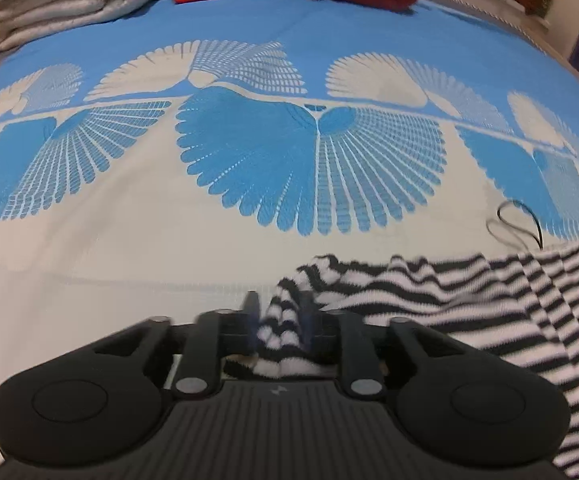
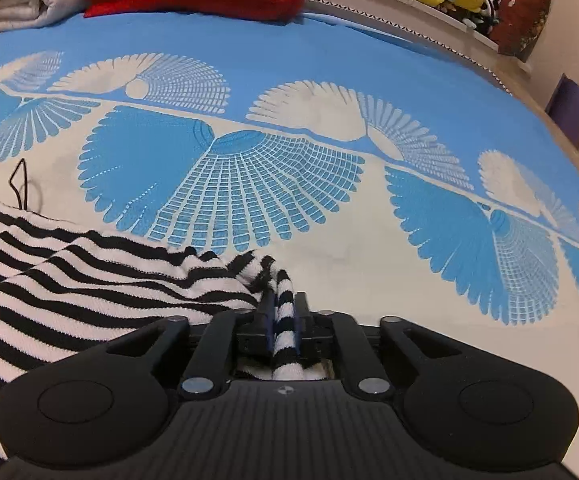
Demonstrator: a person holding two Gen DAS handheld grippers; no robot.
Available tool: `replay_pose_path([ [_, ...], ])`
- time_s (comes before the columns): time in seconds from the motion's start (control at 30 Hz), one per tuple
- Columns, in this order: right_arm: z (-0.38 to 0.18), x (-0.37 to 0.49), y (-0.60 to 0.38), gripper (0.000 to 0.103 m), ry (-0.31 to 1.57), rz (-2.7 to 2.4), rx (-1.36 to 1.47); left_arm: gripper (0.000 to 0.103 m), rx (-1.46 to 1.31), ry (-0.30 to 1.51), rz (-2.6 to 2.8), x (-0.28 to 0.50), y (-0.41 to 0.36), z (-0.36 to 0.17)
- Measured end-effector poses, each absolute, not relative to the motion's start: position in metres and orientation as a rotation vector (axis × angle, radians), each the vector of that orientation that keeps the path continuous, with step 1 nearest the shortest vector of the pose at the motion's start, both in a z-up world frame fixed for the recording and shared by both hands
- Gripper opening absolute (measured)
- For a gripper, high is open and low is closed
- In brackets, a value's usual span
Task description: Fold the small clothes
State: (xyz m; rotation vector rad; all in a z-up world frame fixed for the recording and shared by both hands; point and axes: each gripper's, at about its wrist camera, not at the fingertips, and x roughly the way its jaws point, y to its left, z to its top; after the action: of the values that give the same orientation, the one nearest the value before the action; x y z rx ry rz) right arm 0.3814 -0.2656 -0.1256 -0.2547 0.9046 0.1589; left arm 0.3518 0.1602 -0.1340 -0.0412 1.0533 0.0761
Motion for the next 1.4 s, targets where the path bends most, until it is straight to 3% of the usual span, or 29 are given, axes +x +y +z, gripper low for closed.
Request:
replay_pose_path([
  [0.03, -0.123, 0.381, -0.268, 0.022, 0.921, 0.164, -0.233, 0.046, -0.053, 1.072, 0.065, 0.349, 0.162, -0.13],
  [0.1, -0.112, 0.378, -0.282, 0.025, 0.986, 0.174, -0.095, 0.058, -0.099, 1.092, 0.059, 0.339, 0.171, -0.116],
  [0.4, -0.032, 0.295, -0.359, 0.042, 1.02, 0.192, 0.278, 0.059, -0.299, 1.079, 0.055, 0.225, 0.212, -0.035],
  [0.63, -0.063, 0.22, -0.384, 0.044, 1.084, 0.14, 0.319, 0.053, -0.448, 1.209, 0.11, 0.172, 0.224, -0.082],
  [0.67, -0.073, 0.219, -0.384, 0.044, 1.156, 0.133, 0.323, 0.053, -0.437, 1.188, 0.095, 0.171, 0.222, -0.08],
  [0.87, -0.083, 0.21, -0.388, 0.043, 1.186, 0.137, 0.328, 0.055, -0.329, 1.277, 0.0, 0.176, 0.198, -0.096],
  [0.9, -0.086, 0.21, -0.388, 0.043, 1.204, 0.126, 0.321, 0.053, -0.316, 1.282, -0.003, 0.177, 0.195, -0.098],
  [0.93, -0.088, 0.21, -0.388, 0.043, 1.214, 0.124, 0.321, 0.041, -0.309, 1.283, -0.009, 0.177, 0.194, -0.1],
  [1.0, -0.092, 0.209, -0.385, 0.041, 1.228, 0.13, 0.321, 0.002, -0.284, 1.279, -0.054, 0.174, 0.192, -0.1],
  [1.07, -0.092, 0.21, -0.381, 0.01, 1.221, 0.158, 0.314, 0.0, -0.245, 1.221, -0.066, 0.168, 0.19, -0.091],
  [1.2, -0.065, 0.201, -0.398, 0.004, 1.046, 0.18, 0.395, 0.0, -0.418, 1.081, 0.007, 0.147, 0.225, -0.068],
  [1.27, -0.056, 0.196, -0.412, 0.003, 0.993, 0.161, 0.432, 0.0, -0.395, 1.156, 0.076, 0.142, 0.229, -0.078],
  [1.4, -0.091, 0.196, -0.413, 0.002, 1.219, 0.061, 0.362, 0.001, -0.32, 1.3, 0.123, 0.143, 0.219, -0.101],
])
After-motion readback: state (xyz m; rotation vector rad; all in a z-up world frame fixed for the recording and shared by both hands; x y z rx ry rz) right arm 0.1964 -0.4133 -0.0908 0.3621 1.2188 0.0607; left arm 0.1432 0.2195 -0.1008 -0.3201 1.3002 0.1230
